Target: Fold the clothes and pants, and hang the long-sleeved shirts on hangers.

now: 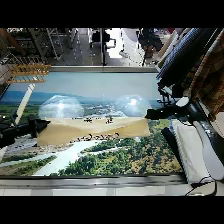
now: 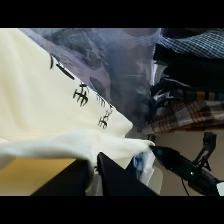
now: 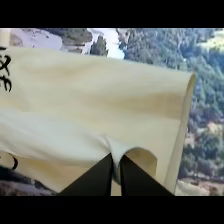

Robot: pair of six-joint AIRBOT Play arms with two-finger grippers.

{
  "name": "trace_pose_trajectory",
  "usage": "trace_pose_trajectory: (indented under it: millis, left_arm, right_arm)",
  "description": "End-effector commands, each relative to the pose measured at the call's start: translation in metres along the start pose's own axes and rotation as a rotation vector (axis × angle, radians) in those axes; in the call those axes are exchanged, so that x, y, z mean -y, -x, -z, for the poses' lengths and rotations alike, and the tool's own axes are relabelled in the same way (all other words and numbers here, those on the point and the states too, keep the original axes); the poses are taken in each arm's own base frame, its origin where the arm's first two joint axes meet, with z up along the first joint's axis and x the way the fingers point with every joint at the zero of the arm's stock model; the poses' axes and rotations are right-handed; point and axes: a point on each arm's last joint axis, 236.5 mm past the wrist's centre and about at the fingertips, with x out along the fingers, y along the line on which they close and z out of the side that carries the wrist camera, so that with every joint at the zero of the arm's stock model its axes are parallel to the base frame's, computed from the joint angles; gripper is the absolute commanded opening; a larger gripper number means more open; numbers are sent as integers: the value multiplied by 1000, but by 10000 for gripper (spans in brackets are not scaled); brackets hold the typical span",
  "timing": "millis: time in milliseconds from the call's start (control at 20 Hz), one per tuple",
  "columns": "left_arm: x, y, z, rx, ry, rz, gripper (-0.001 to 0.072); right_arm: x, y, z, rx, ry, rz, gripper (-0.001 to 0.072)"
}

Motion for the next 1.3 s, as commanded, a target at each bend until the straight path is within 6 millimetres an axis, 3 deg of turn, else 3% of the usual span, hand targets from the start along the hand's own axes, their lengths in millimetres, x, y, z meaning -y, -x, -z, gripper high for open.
trace_pose_trajectory:
  millis: [0, 50, 150, 300, 450, 500, 600, 650, 700, 800, 850, 950, 1050, 1150, 1250]
  left_arm:
    - [-42, -36, -4, -12, 127, -24, 419]
    - [-44, -35, -1, -27, 132, -17, 476]
    - [-34, -23, -1, -33, 66, 17, 476]
    - [-7, 3, -6, 2, -57, 54, 475]
    - [24, 16, -4, 35, -249, 63, 475]
    - [33, 16, -1, 36, -314, 66, 475]
    - [40, 11, 7, 17, -416, 58, 474]
    - [34, 4, 13, -8, -444, 29, 474]
    - [24, -4, 20, -43, -471, -20, 469]
    - [-5, -16, 37, -142, -556, -151, 383]
    - [-17, -19, 47, -197, -585, -205, 277]
    - [-38, -23, 61, -272, -583, -309, 141]
    - [-53, -26, 68, -309, -576, -404, 7]
    - [-54, -42, 75, -308, -529, -438, 7]
    - [-54, -68, 86, -320, -552, -437, 7]
  right_arm:
    - [17, -46, -6, -58, -47, -3, 429]
    - [25, -42, -1, -76, -68, 2, 520]
    - [42, -27, 19, -150, -117, -13, 522]
    - [42, -16, 44, -226, -159, -118, 525]
    - [41, -33, 56, -263, -170, -158, 551]
    - [37, -41, 57, -269, -180, -187, 580]
    - [20, -57, 54, -255, -176, -274, 561]
    - [12, -65, 53, -252, -170, -297, 525]
    - [10, -74, 54, -253, -162, -289, 444]
    - [16, -78, 56, -264, -125, -238, 89]
    - [25, -73, 57, -271, -112, -205, 16]
    - [55, -48, 52, -256, -112, -50, 15]
    - [91, -2, 45, -224, -108, 169, 14]
    - [109, 50, 36, -171, -105, 342, 14]
    - [87, 78, 24, -105, -94, 349, 14]
